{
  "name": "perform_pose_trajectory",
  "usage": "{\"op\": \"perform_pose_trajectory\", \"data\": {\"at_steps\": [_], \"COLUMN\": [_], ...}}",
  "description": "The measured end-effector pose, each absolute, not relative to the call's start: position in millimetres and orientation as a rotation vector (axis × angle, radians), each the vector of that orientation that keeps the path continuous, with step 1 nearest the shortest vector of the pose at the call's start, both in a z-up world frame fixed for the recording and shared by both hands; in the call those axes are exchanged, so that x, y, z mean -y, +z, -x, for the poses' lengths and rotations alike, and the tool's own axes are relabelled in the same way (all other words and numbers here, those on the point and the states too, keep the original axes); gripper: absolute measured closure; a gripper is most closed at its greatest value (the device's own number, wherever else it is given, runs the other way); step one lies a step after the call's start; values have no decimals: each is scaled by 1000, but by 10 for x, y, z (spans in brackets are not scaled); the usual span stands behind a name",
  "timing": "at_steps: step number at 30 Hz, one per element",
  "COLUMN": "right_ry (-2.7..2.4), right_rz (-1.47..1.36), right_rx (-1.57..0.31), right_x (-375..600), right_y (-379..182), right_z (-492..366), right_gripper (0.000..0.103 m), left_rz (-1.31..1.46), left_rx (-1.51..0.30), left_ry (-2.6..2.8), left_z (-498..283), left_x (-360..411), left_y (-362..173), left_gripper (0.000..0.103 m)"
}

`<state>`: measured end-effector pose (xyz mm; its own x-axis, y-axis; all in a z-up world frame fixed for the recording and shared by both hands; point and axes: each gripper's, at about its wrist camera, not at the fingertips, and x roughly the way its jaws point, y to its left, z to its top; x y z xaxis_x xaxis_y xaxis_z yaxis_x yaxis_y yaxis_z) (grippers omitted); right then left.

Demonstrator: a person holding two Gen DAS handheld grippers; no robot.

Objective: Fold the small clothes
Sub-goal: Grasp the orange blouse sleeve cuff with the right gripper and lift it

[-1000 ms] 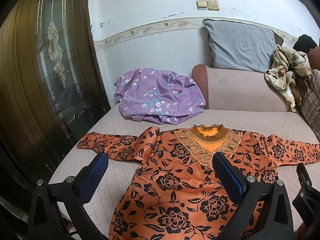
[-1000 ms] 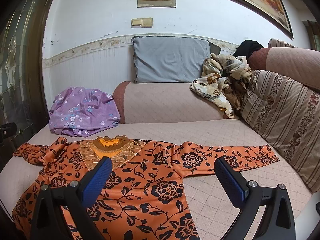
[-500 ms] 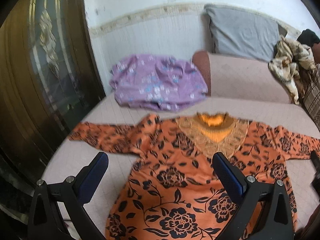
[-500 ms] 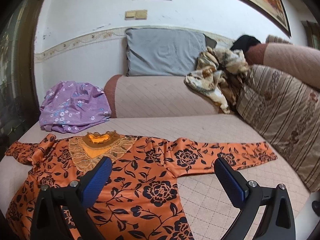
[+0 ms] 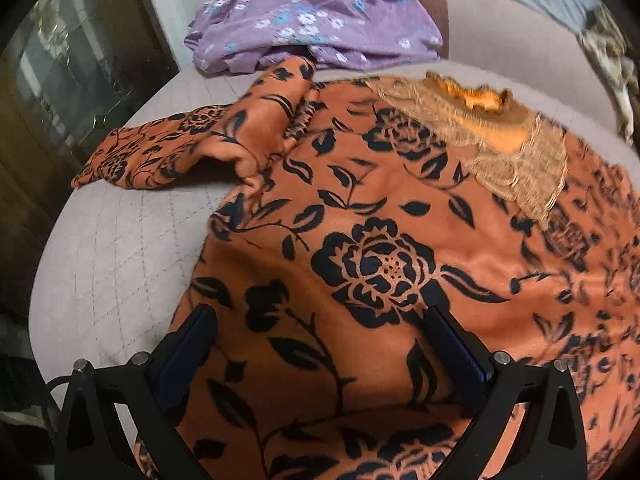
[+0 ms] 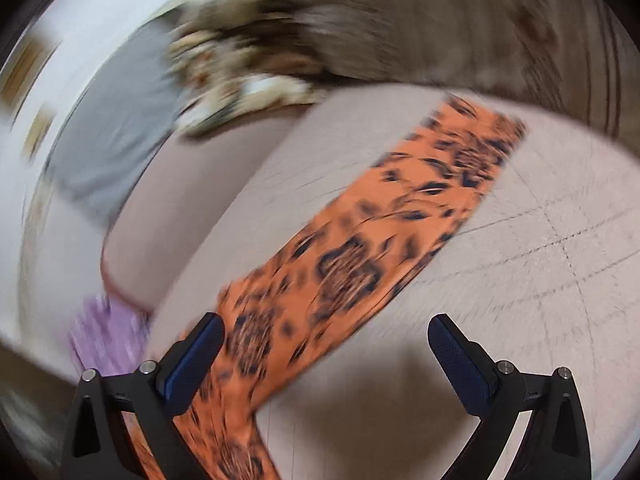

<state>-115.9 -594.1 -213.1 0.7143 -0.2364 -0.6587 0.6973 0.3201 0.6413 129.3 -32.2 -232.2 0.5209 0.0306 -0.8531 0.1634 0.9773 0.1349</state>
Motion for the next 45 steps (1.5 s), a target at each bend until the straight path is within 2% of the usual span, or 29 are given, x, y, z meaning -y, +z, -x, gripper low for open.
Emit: {"op": "perform_pose_trajectory", "data": {"at_steps": [1,3,6,8,14,16,17,18,19,20,23,28,34,38,39,41,43,44,45], "right_ry": [-672,-694,-691,-747,-758,-783,-801,-817,-829,-835,-830,-575,-165,58,104,184,271,324,370], "right_rz": [-1135,-1276,-1397,-1431,-1420,-1372,-1342,-1312,-1285,-1277,-1278,-1121,-960,-930,-918,-924,-953,-973,-1005], "right_rx": [-477,-409,-389,-398,-361,-362,-364,-365,-366,-362,-323,-262,-291,-397,-441,-538,-625,-658,-680], "right_x": [6080,6395,6712,6854,7196,7309,7334,7365,7397,7417,7354,6833,5462,4459,4205,3795,3464,3311,3198], "right_y": [-2196,-2382,-2595,-2694,-2772,-2794,-2778,-2774,-2797,-2846,-2780,-2003,-1242,-1267,-1331,-1508,-1701,-1782,-1843], "right_z": [1219,1381,1478,1524,1383,1280,1242,1204,1180,1195,1255,837,8,-593,-746,-993,-1173,-1226,-1234], "right_gripper": [4,21,38,42,46,51,61,76,83,96,98,98,98,98,93,92,70,33,17], "left_rz": [-200,-176,-151,-151,-146,-158,-163,-170,-175,-179,-195,-212,-148,-122,-115,-105,-97,-91,-84], "left_rx": [-1025,-1019,-1025,-1016,-1017,-1017,-1017,-1018,-1019,-1020,-994,-892,-873,-841,-841,-842,-842,-839,-835], "left_ry": [-87,-93,-98,-97,-85,-80,-81,-85,-91,-97,-82,-36,8,33,35,37,39,38,37], "left_z": [-1300,-1317,-1342,-1342,-1356,-1361,-1367,-1372,-1379,-1384,-1375,-1342,-1363,-1335,-1333,-1341,-1342,-1334,-1327], "left_x": [346,345,340,341,328,343,348,353,355,350,351,338,108,-10,-38,-79,-114,-133,-149], "left_y": [-2354,-2370,-2391,-2407,-2424,-2420,-2416,-2412,-2407,-2399,-2341,-2130,-2007,-1934,-1928,-1923,-1918,-1911,-1901], "left_gripper": [0,0,0,0,0,0,0,0,0,0,0,0,0,0,0,0,0,0,0]}}
